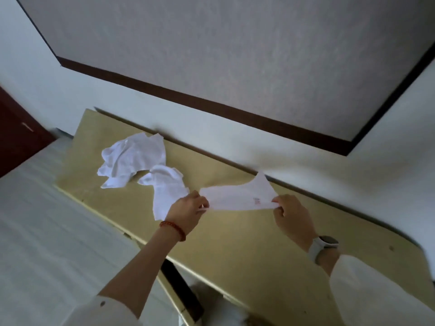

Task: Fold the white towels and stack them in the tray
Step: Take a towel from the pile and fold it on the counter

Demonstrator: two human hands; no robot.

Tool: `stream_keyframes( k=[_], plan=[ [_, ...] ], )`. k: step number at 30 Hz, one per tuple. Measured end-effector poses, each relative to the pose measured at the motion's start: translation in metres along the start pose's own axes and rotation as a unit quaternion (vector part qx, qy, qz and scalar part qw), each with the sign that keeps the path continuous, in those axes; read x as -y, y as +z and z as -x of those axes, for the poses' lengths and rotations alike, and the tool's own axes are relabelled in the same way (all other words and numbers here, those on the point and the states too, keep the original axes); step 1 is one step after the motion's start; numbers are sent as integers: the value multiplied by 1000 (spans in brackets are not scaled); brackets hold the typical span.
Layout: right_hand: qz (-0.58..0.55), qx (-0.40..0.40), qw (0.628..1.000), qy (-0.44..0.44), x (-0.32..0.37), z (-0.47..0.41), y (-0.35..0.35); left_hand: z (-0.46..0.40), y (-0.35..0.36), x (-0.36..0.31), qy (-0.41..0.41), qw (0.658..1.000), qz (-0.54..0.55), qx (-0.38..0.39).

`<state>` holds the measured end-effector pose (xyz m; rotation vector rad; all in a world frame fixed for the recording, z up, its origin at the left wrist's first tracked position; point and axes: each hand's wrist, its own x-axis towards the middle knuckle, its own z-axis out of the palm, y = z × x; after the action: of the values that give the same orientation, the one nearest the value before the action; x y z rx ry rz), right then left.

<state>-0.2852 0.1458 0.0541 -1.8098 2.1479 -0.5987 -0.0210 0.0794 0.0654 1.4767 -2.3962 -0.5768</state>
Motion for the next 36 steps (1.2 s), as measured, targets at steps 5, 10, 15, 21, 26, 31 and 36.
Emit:
stream_keyframes(
  k=[5,10,15,21,26,31,36],
  plan=[
    [90,269,957,55,-73,81,47,56,85,-2,-44,962,-53,263],
    [87,305,941,117,-99,113,56,78,116,3,-116,949,40,291],
    [-17,152,967,201,-88,91,49,47,110,6,-215,942,220,137],
    [-92,57,962,253,-85,53,57,-1,124,8,-231,931,280,38],
    [-102,21,950,296,-97,46,75,-16,150,15,-245,921,303,22],
    [-109,-17,938,328,-105,43,84,-28,161,21,-253,910,327,4],
    [-105,-33,938,328,-110,38,91,-34,170,23,-262,915,308,1]
  ],
)
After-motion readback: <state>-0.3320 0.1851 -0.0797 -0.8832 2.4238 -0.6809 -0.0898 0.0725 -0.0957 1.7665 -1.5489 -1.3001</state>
